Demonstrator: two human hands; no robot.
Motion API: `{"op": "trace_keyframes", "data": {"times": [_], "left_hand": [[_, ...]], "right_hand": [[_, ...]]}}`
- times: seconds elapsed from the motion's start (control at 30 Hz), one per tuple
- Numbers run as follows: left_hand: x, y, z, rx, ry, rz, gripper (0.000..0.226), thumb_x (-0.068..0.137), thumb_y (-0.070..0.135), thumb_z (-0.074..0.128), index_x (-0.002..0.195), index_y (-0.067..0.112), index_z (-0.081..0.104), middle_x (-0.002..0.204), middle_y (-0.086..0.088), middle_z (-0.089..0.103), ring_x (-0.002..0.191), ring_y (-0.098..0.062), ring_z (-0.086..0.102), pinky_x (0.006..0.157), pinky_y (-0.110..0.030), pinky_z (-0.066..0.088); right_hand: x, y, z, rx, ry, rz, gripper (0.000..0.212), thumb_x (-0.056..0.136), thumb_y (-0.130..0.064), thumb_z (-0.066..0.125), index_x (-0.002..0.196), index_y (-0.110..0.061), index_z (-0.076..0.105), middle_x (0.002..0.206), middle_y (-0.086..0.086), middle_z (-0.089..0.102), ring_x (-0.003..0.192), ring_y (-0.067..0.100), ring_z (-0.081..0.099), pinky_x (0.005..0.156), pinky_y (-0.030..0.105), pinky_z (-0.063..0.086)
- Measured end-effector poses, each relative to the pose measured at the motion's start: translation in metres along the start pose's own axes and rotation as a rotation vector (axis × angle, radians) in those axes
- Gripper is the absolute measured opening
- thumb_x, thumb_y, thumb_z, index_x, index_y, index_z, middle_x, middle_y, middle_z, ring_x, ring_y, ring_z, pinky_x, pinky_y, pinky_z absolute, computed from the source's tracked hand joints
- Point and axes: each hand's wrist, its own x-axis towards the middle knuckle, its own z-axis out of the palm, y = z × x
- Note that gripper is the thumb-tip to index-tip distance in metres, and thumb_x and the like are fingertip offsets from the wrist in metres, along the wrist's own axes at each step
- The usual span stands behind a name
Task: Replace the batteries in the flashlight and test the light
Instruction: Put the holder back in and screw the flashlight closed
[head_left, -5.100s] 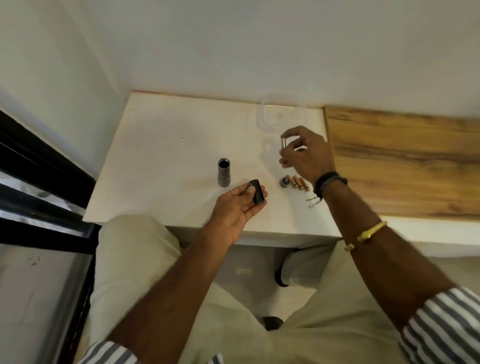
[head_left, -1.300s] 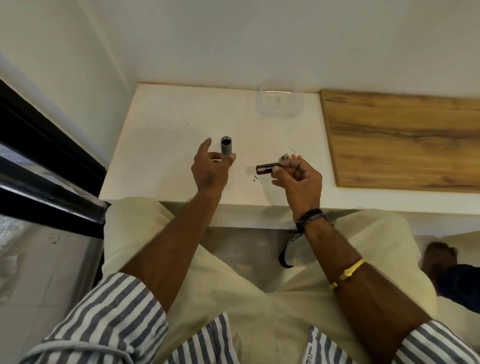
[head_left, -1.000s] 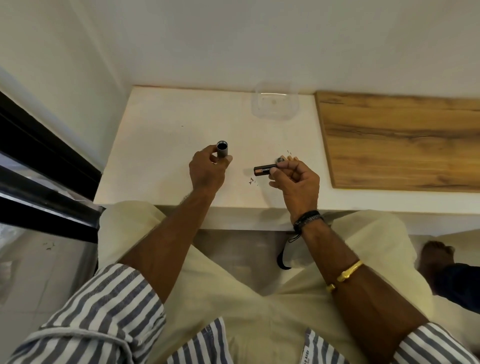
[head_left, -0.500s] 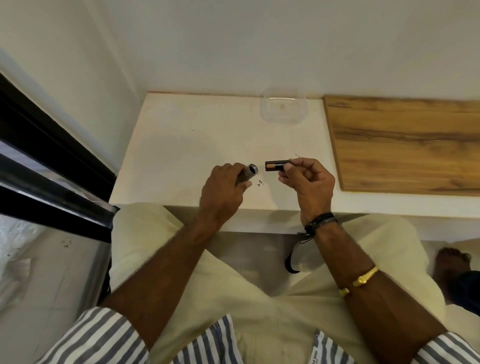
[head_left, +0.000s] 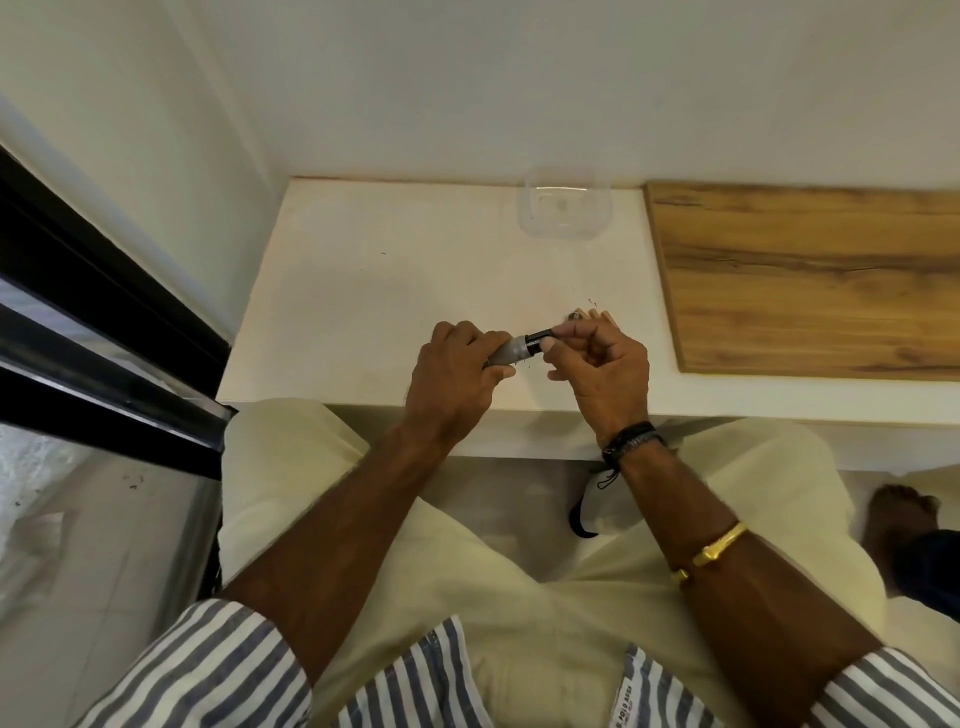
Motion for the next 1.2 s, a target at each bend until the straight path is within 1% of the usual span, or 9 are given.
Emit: {"op": "trace_keyframes", "data": {"times": [0.23, 0.37, 0.5, 0.53, 0.67, 0.8, 0.87, 0.97, 1.2], "left_hand": [[0.004, -0.001, 0.005, -0.030, -0.027, -0.032, 0.036, 0.096, 0.034, 0.060, 0.129, 0.020, 0.060, 0.107, -0.006, 0.062, 0.101, -0.023, 0.048, 0.082, -0.039, 0.048], [0.006, -0.002, 0.005, -0.055, -0.038, -0.039, 0.036, 0.096, 0.034, 0.060, 0.129, 0.020, 0.060, 0.106, -0.006, 0.061, 0.101, -0.023, 0.047, 0.081, -0.038, 0.046], [0.006, -0.004, 0.005, -0.104, -0.035, -0.049, 0.033, 0.096, 0.031, 0.060, 0.127, 0.019, 0.061, 0.104, -0.006, 0.059, 0.102, -0.025, 0.046, 0.081, -0.038, 0.047], [0.007, -0.005, 0.006, -0.116, -0.036, -0.055, 0.032, 0.097, 0.030, 0.060, 0.127, 0.019, 0.060, 0.104, -0.006, 0.058, 0.102, -0.024, 0.046, 0.080, -0.036, 0.046], [0.007, -0.008, 0.010, -0.122, -0.052, -0.075, 0.031, 0.098, 0.029, 0.058, 0.128, 0.021, 0.059, 0.106, -0.003, 0.056, 0.102, -0.019, 0.044, 0.078, -0.029, 0.040], [0.009, -0.011, 0.012, -0.130, -0.067, -0.077, 0.033, 0.097, 0.028, 0.059, 0.129, 0.022, 0.060, 0.103, 0.001, 0.052, 0.103, -0.018, 0.042, 0.078, -0.029, 0.041], [0.009, -0.012, 0.013, -0.136, -0.076, -0.083, 0.033, 0.097, 0.029, 0.059, 0.130, 0.023, 0.060, 0.104, 0.001, 0.052, 0.104, -0.018, 0.041, 0.079, -0.031, 0.043], [0.009, -0.014, 0.014, -0.141, -0.078, -0.082, 0.032, 0.097, 0.028, 0.059, 0.129, 0.024, 0.060, 0.105, 0.000, 0.053, 0.104, -0.019, 0.042, 0.078, -0.032, 0.044], [0.009, -0.018, 0.015, -0.148, -0.076, -0.077, 0.033, 0.097, 0.027, 0.060, 0.129, 0.022, 0.060, 0.106, -0.001, 0.055, 0.105, -0.019, 0.043, 0.080, -0.030, 0.044]], "right_hand": [[0.002, 0.013, 0.001, -0.198, -0.027, 0.003, 0.012, 0.094, -0.023, 0.072, 0.103, -0.020, 0.079, 0.092, 0.000, 0.076, 0.069, 0.012, 0.070, 0.053, 0.022, 0.057], [0.010, 0.017, -0.003, -0.193, 0.100, 0.032, 0.008, 0.092, -0.026, 0.073, 0.097, -0.026, 0.079, 0.086, -0.011, 0.075, 0.066, 0.004, 0.069, 0.053, 0.017, 0.053], [0.027, 0.024, -0.011, -0.256, 0.193, 0.074, 0.014, 0.090, -0.021, 0.075, 0.101, -0.015, 0.081, 0.103, 0.003, 0.078, 0.113, 0.013, 0.069, 0.085, 0.039, 0.061], [0.031, 0.026, -0.013, -0.302, 0.205, 0.065, 0.015, 0.089, -0.020, 0.075, 0.102, -0.016, 0.081, 0.105, 0.004, 0.078, 0.113, 0.016, 0.069, 0.089, 0.041, 0.061], [0.046, 0.035, -0.018, -0.555, 0.192, 0.007, 0.025, 0.091, -0.027, 0.071, 0.116, -0.026, 0.076, 0.104, -0.001, 0.074, 0.086, 0.015, 0.068, 0.085, 0.038, 0.059], [0.055, 0.047, -0.017, -0.770, 0.116, -0.006, 0.037, 0.095, -0.033, 0.066, 0.132, -0.028, 0.066, 0.112, 0.004, 0.067, 0.095, 0.021, 0.063, 0.079, 0.029, 0.045], [0.058, 0.048, -0.014, -0.823, 0.098, -0.011, 0.037, 0.095, -0.035, 0.065, 0.131, -0.027, 0.066, 0.111, 0.007, 0.065, 0.095, 0.024, 0.063, 0.075, 0.028, 0.040], [0.063, 0.049, -0.008, -0.894, 0.063, 0.010, 0.033, 0.096, -0.039, 0.064, 0.126, -0.026, 0.068, 0.113, 0.008, 0.063, 0.094, 0.028, 0.065, 0.074, 0.030, 0.044], [0.061, 0.051, -0.001, -0.932, 0.056, 0.008, 0.025, 0.094, -0.032, 0.067, 0.117, -0.022, 0.065, 0.115, 0.008, 0.062, 0.091, 0.027, 0.066, 0.072, 0.030, 0.045]]}}
